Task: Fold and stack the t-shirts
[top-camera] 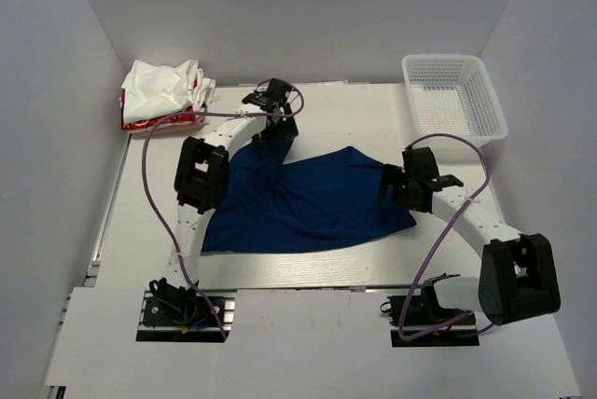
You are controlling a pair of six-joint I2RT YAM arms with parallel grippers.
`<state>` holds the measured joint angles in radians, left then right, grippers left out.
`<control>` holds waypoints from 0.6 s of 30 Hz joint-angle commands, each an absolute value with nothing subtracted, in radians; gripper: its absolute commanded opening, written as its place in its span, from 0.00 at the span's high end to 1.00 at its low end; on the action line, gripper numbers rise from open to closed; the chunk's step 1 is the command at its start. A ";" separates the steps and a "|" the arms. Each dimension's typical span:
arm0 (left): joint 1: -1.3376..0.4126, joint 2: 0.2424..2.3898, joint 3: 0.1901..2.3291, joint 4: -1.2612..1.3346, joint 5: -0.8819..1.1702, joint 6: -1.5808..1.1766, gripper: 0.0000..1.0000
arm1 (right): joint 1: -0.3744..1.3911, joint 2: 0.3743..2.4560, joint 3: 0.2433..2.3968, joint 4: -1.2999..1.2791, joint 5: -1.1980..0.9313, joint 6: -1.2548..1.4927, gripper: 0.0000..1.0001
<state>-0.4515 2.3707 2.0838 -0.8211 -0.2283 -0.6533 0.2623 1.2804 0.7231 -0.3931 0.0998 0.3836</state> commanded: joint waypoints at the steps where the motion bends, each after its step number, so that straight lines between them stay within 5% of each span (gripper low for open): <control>1: -0.419 2.080 1.923 -0.715 -0.281 -0.655 0.00 | 0.262 1.241 0.724 -0.376 0.087 0.370 0.10; 6: -0.408 1.922 1.686 -0.635 -0.345 -0.646 0.00 | 0.262 1.265 0.727 -0.373 0.060 0.376 0.10; 18: -0.359 2.058 1.580 -0.531 -0.167 -0.624 0.00 | 0.276 1.393 0.733 -0.241 -0.061 0.377 0.10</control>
<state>-0.3763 2.0338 1.5990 -0.5907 -0.2329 -0.6376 0.2695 1.3632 0.7231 -0.3019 -0.0216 0.3843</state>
